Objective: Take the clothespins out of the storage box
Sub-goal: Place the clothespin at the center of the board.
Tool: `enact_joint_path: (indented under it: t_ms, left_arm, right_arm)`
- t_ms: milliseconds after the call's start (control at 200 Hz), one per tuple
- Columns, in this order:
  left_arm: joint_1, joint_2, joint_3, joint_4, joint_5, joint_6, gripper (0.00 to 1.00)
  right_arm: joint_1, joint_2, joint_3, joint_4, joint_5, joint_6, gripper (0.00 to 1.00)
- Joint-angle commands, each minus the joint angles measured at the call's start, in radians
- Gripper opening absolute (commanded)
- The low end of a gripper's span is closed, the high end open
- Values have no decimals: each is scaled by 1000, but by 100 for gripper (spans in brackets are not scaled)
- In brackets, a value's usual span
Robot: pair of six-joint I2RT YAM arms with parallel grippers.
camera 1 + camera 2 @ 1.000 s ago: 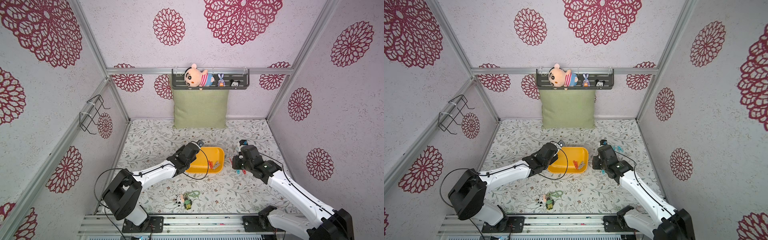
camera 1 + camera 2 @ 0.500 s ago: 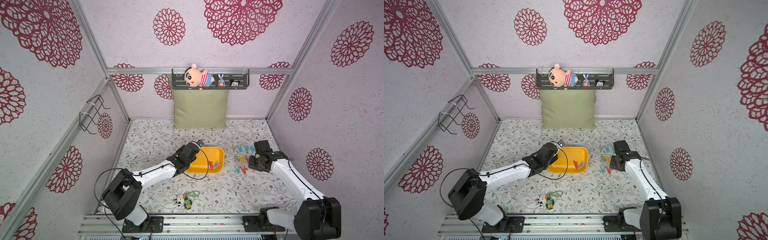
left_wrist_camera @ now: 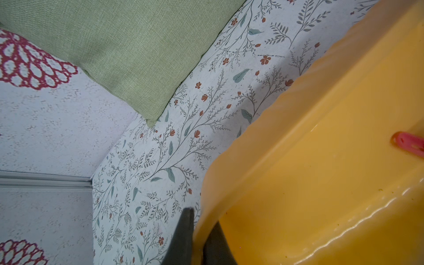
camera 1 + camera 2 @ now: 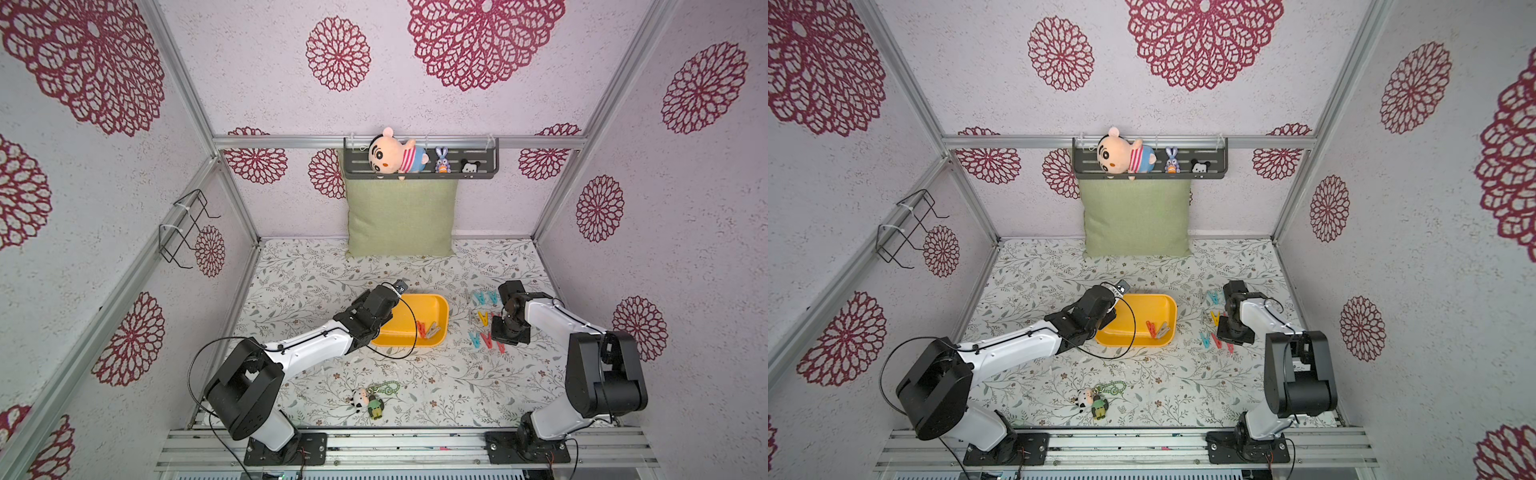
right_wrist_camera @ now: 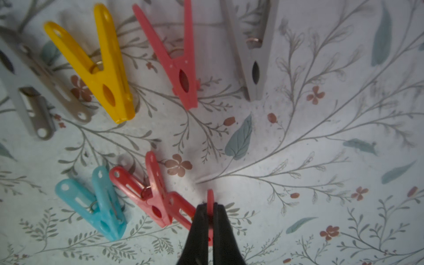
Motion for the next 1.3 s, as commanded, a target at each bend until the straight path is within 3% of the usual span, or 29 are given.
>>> enact_joint_path:
  t_ms: [0, 650, 780, 941, 1296]
  left_arm:
    - [-4, -4, 2, -75, -1, 26, 0]
    - [-4, -6, 0, -75, -2, 25, 0]
    - [-4, -7, 0, -75, -1, 25, 0]
    - [-4, -9, -2, -74, -1, 22, 0]
    - [-3, -8, -2, -75, 0, 24, 0]
  right_arm:
    - [-9, 22, 38, 8, 20, -22, 0]
    - [-37, 124, 73, 50, -3, -55, 0]
    - [-37, 110, 79, 43, -2, -50, 15]
    - [-36, 69, 109, 18, -6, -41, 25]
    - [13, -148, 219, -94, -47, -5, 29]
